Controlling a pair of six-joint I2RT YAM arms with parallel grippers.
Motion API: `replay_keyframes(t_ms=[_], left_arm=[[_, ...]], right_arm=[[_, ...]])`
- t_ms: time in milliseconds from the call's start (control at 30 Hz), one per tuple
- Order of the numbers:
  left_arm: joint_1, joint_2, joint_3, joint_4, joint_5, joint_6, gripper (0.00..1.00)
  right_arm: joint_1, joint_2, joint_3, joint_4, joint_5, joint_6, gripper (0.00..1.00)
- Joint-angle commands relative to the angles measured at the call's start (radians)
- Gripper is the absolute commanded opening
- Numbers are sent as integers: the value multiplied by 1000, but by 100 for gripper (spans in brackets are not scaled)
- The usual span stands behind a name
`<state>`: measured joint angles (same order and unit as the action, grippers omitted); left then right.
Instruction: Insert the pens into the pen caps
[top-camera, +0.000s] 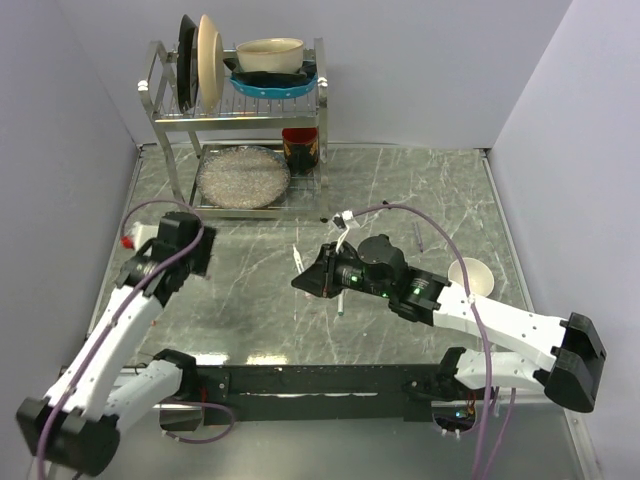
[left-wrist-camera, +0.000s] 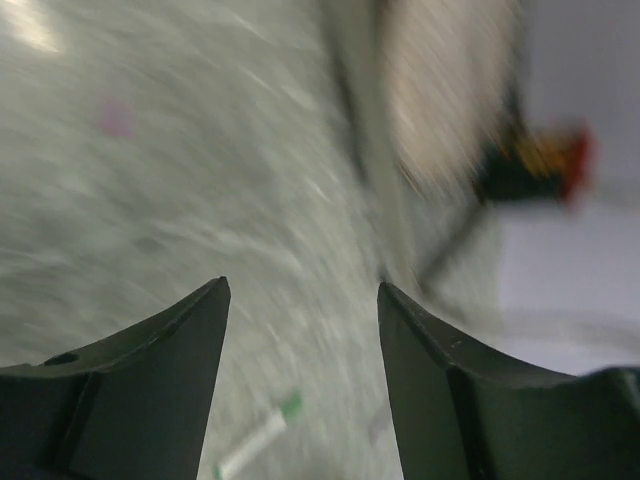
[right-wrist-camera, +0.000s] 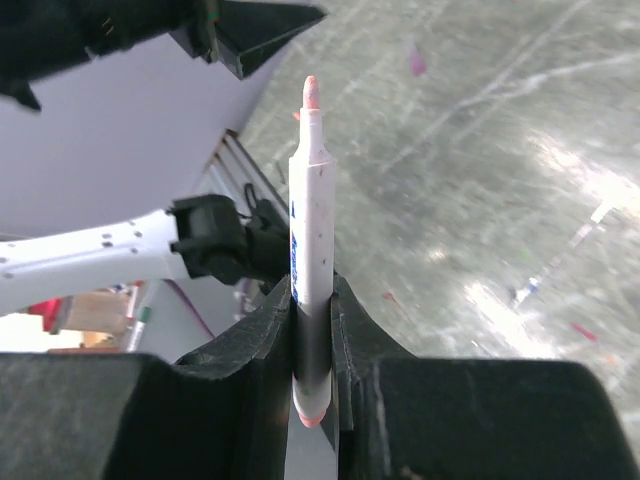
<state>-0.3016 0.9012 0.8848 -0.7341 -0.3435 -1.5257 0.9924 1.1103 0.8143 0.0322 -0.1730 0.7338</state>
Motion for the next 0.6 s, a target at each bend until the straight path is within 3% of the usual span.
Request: replay_keyframes(t_ms=[0, 233, 367, 567], left_arm=[[146, 2, -10, -286, -218, -183, 65], [366, -101, -179, -284, -295, -195, 63], [494, -44, -219, -248, -308, -140, 63], [686, 62, -267, -110, -183, -5, 65]], right_arm=[[2, -52, 45, -78, 26, -63, 0], [2, -60, 40, -80, 9, -51, 0], [2, -40, 34, -58, -14, -37, 0], [2, -41, 49, -81, -20, -39, 0]])
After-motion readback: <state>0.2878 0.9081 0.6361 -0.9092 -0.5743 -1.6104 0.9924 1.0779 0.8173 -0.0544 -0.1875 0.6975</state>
